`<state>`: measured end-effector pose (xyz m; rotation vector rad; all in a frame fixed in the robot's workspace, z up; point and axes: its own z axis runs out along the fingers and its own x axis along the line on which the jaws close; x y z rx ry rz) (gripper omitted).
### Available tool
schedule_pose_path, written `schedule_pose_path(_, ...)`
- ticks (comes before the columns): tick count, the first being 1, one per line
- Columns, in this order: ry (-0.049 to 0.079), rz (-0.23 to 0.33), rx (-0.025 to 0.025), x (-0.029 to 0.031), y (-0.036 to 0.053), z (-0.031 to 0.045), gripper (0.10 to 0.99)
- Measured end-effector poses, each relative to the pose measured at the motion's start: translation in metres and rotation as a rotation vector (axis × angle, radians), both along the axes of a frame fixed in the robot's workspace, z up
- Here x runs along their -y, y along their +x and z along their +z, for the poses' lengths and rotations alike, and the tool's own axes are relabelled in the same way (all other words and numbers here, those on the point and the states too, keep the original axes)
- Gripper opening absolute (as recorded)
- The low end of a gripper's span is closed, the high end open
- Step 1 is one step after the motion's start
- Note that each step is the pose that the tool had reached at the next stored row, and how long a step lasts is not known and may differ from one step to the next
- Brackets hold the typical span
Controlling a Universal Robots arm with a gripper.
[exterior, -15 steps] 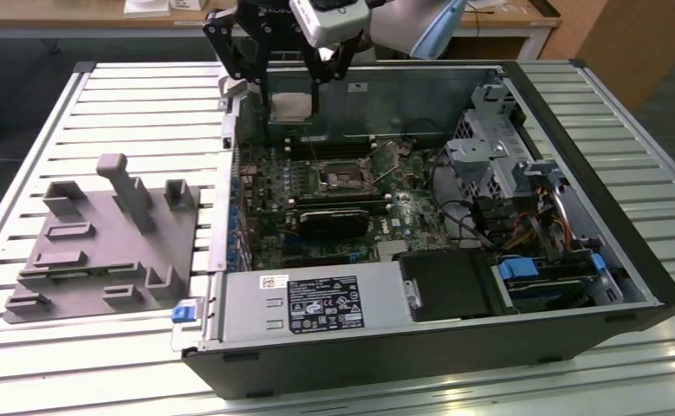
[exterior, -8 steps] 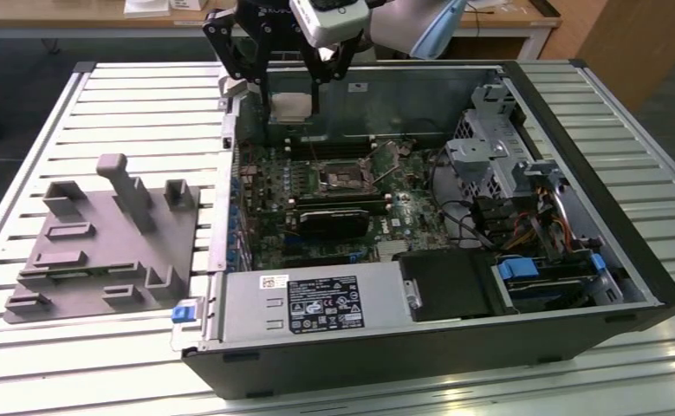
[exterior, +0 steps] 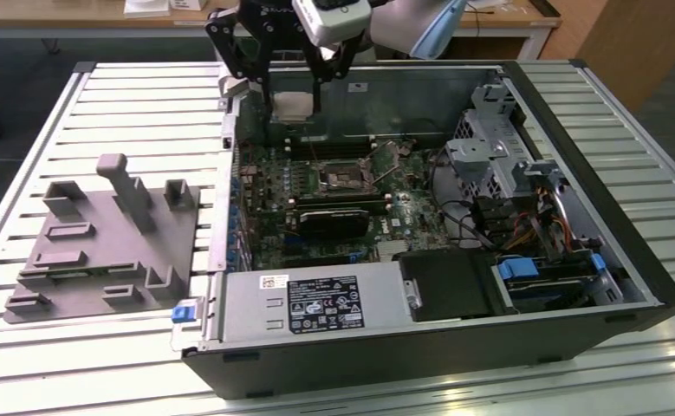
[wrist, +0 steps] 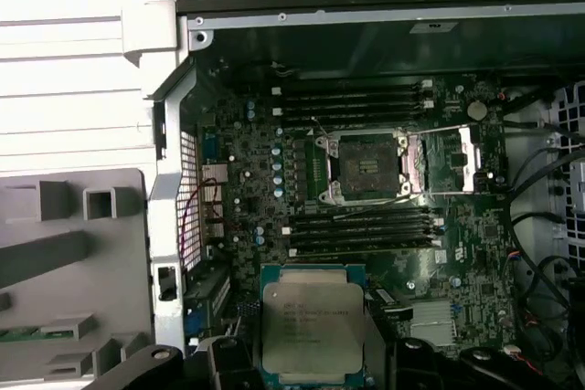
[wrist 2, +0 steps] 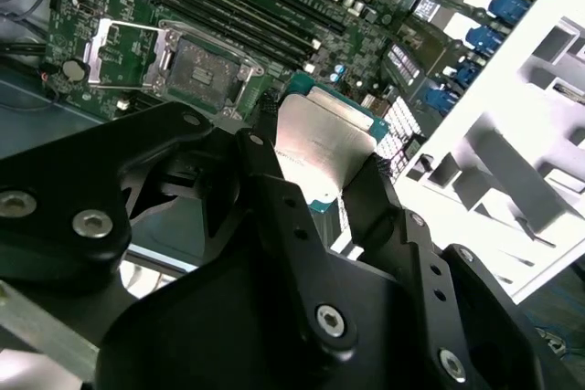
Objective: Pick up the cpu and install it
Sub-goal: 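Pick up the cpu and move it towards the insertion slot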
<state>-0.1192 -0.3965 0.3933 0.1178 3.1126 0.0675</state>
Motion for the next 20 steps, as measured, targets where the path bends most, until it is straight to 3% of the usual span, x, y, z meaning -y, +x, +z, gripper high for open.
schedule_pose_path(4,0.0,0.0,0.0,-0.007,0.0061,-0.0007,0.537)
schedule_pose_path(9,0.0,0.0,0.0,-0.0218,0.0152,-0.0034,0.537)
schedule_pose_path(15,0.0,-0.044,-0.0001,-0.0223,0.0187,-0.0078,0.537)
schedule_pose_path(20,0.001,-0.041,0.0001,-0.0259,0.0304,-0.0131,0.537)
